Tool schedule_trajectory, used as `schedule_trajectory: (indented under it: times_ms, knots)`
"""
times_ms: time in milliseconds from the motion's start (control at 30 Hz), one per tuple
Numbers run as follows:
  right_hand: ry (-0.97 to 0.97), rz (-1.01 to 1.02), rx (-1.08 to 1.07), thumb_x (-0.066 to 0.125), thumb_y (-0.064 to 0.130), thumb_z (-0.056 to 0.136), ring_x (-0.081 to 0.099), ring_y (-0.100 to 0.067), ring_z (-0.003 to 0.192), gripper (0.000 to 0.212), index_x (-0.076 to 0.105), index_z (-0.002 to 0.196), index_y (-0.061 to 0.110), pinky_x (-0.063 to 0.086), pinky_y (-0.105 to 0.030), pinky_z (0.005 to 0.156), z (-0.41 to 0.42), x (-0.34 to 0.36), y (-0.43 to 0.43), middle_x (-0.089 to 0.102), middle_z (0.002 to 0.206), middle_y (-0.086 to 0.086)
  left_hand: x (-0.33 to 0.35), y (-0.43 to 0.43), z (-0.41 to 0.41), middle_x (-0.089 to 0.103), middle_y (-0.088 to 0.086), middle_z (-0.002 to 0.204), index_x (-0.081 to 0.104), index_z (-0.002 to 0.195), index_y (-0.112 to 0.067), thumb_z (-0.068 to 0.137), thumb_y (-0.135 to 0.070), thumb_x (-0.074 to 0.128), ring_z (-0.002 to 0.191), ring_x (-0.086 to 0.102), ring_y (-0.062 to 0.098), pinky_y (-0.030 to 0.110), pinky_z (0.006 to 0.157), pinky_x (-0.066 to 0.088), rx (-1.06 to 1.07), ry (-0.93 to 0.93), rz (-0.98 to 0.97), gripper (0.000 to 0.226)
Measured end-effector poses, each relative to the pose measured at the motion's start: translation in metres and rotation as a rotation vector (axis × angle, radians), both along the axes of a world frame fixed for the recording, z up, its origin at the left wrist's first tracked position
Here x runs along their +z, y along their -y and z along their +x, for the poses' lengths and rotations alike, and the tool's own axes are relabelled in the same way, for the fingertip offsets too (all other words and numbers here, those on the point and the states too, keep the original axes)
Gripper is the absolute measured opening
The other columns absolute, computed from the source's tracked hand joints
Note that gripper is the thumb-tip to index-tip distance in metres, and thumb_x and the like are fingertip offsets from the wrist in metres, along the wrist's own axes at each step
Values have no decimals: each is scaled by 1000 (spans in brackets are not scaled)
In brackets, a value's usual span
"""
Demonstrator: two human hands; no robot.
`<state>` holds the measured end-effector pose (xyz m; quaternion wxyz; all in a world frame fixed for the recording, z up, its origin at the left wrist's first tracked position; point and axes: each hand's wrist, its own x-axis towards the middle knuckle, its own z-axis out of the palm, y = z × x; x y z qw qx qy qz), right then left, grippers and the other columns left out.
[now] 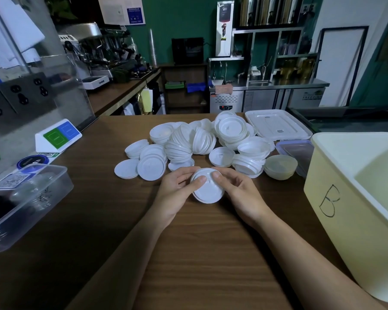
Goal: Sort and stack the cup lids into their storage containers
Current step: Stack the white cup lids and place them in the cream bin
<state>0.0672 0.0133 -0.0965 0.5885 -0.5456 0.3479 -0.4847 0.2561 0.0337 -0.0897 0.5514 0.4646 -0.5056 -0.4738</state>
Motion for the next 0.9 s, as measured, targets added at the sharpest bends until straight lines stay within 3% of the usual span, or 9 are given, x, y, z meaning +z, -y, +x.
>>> schedule_trajectory:
  times_ms: [100,200,300,400,533,600,767,900]
  knots:
    - [-29,7,-17,79,27,92,69,-18,125,46,67,136,17,49,-40,115,1,1,2,76,128,-1,0,0,-1,77,-5,118,72,124,-17,89,-31,80,115,70,7,30,104,55,68,160,-76,39]
    - [-77,-23,-126,84,23,90,71,-15,120,42,70,130,26,51,-41,113,-1,-2,7,78,123,2,-5,6,6,71,-12,124,73,127,-19,104,-34,61,118,64,1,23,103,49,242,529,-281,30]
    - [-75,-29,-220,87,27,87,73,-18,112,40,73,125,29,55,-40,108,-2,-5,10,79,115,0,-12,18,20,63,-3,141,64,140,-14,107,-25,57,132,55,10,20,111,38,323,827,-321,36]
    - [-75,-28,-230,87,28,87,74,-17,111,40,73,124,28,56,-39,106,-3,-6,11,80,114,0,-23,24,26,60,5,145,58,146,-11,104,-15,60,139,50,21,30,114,35,273,1019,-224,43]
    - [-53,3,-216,89,31,84,75,-20,111,43,73,123,27,56,-41,106,-2,-6,11,80,112,-2,-26,24,28,71,3,108,75,121,-12,95,-9,71,103,66,21,35,89,54,334,1027,-292,27]
    - [-46,12,-215,90,33,82,75,-20,111,45,73,124,26,56,-40,105,-2,-7,12,80,112,-2,-23,22,27,70,-1,96,79,105,-13,92,-7,74,89,66,15,35,80,56,323,1011,-331,14]
    - [-16,18,-237,82,15,90,74,-20,110,31,74,119,25,55,-31,99,-4,-5,10,80,110,-2,-13,9,19,63,-5,85,67,87,-14,88,-5,69,80,60,12,32,74,52,311,913,-324,9]
    - [-4,26,-250,81,12,89,73,-21,107,30,74,115,24,55,-30,94,-3,-5,10,79,111,-4,1,-2,16,65,-2,79,66,88,-14,88,-4,67,75,62,15,31,73,53,334,683,-219,10]
